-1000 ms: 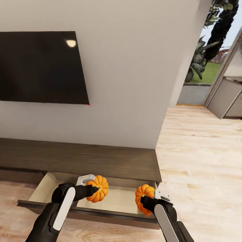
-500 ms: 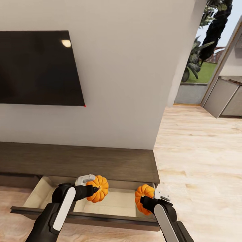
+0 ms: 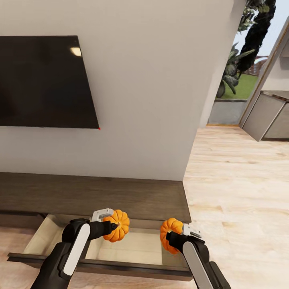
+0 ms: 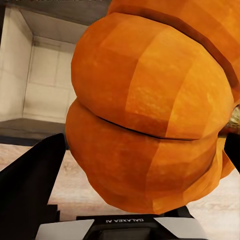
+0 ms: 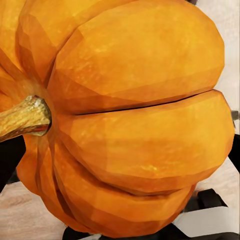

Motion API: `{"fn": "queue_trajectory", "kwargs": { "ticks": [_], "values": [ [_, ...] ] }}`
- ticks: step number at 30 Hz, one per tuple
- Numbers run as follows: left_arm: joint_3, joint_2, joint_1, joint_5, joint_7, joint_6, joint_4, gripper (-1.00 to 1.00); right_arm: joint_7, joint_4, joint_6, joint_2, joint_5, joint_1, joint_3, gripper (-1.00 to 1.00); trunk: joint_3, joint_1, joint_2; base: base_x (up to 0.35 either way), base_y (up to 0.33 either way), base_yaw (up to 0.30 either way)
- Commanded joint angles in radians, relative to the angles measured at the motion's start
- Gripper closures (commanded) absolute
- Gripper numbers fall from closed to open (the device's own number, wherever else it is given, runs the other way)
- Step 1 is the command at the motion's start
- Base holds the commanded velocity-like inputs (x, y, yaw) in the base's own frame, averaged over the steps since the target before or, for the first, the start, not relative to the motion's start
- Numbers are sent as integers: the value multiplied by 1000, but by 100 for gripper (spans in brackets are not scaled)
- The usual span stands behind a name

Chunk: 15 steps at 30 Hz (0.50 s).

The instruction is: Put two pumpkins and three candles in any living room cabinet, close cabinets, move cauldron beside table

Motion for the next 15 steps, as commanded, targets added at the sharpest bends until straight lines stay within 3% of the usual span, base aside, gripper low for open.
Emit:
{"fn": "queue_trajectory", "kwargs": {
  "ticks": [1,6,8,12,15],
  "values": [
    [0,0,0,10,12,3,-1,100,-11,0,7,3,-7,-16,0,100,-1,0,-1,28,0,0],
    [0,-1,-1,11,12,3,0,100,-16,59,13,13,-8,-105,-3,100,-1,0,-1,6,0,0],
    [0,-6,-1,12,13,3,7,100,-17,69,16,15,-8,-116,-3,100,-1,0,-1,0,0,0],
    [2,-39,-3,10,16,2,38,100,-16,112,17,15,-8,-122,-3,100,-1,0,-1,0,0,0],
    [5,-42,-4,8,17,2,41,100,-15,121,19,15,-8,-123,-3,100,-1,0,-1,0,0,0]
  ]
}}
